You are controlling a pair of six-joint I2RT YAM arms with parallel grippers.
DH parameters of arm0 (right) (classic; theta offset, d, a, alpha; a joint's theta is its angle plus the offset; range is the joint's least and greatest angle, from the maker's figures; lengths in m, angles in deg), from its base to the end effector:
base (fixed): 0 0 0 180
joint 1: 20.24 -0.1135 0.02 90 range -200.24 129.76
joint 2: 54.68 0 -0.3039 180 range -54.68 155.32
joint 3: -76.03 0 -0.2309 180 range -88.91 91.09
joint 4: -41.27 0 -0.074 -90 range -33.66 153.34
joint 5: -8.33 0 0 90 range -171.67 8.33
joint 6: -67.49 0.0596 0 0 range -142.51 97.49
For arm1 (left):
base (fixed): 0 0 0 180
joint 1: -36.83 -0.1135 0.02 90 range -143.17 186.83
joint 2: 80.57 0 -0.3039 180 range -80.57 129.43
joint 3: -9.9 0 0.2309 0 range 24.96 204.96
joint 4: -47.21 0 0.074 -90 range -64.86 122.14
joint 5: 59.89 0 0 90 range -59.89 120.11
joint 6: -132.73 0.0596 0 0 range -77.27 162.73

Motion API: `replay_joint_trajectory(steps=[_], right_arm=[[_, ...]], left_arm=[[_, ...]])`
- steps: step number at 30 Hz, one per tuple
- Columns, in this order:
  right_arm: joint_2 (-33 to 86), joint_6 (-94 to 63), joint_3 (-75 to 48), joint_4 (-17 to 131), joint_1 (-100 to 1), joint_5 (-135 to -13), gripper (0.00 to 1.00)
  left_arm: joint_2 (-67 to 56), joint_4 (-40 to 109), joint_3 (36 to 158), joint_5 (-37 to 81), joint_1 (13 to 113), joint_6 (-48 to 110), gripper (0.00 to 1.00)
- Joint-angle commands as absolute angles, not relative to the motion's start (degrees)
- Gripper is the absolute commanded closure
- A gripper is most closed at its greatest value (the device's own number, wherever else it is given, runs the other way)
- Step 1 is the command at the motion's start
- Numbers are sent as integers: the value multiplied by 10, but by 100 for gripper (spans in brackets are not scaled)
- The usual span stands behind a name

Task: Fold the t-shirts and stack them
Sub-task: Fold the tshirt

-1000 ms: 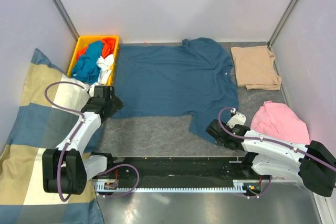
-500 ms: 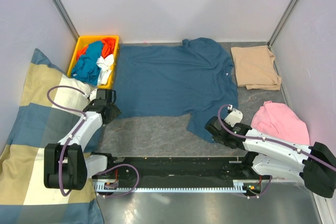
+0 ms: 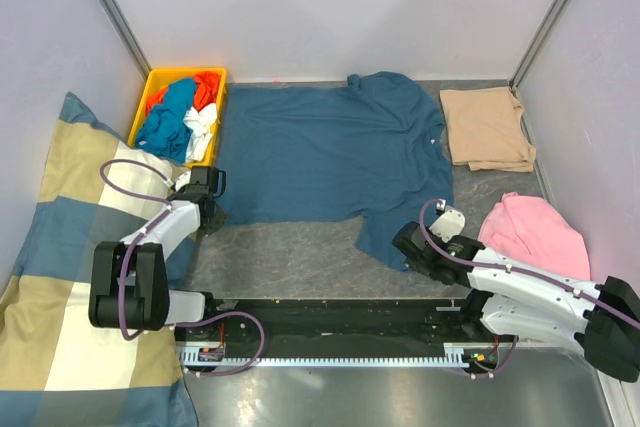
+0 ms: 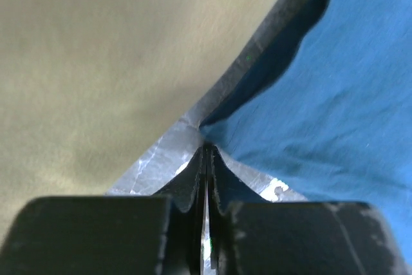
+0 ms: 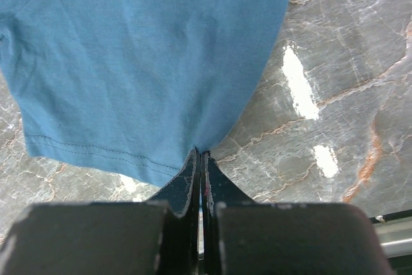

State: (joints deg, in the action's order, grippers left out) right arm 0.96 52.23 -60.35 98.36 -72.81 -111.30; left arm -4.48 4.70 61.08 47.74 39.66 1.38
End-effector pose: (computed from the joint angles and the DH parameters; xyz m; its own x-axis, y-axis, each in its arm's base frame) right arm 0.0958 0.0767 0.1987 -0.7120 0.4495 -0.5395 0.3943 0.8916 0.2224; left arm 0.2072 0.0078 0.1905 -0.6466 -0.5984 -0.4730 -0.6611 0.7490 -0.0437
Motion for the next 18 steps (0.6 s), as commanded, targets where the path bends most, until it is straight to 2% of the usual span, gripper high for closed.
replay_joint_trajectory(steps=[1, 7, 14, 15, 16, 18], right_arm=[[0, 521, -574, 1007, -731, -1134, 100], [-33, 525, -545, 1055, -731, -1166, 100], [-30, 531, -546, 1059, -731, -1166, 100], [-27, 529, -546, 1058, -731, -1164, 100], [-22, 529, -546, 1056, -730, -1164, 100], [-19, 527, -546, 1050, -731, -1162, 100]], left_arm=[[-30, 75, 633, 507, 393, 6, 98], [-25, 85, 632, 491, 393, 10, 98], [-80, 73, 623, 462, 393, 11, 50], [-90, 71, 620, 456, 394, 11, 42], [-98, 69, 618, 456, 394, 10, 23], [-117, 63, 615, 457, 393, 8, 12]])
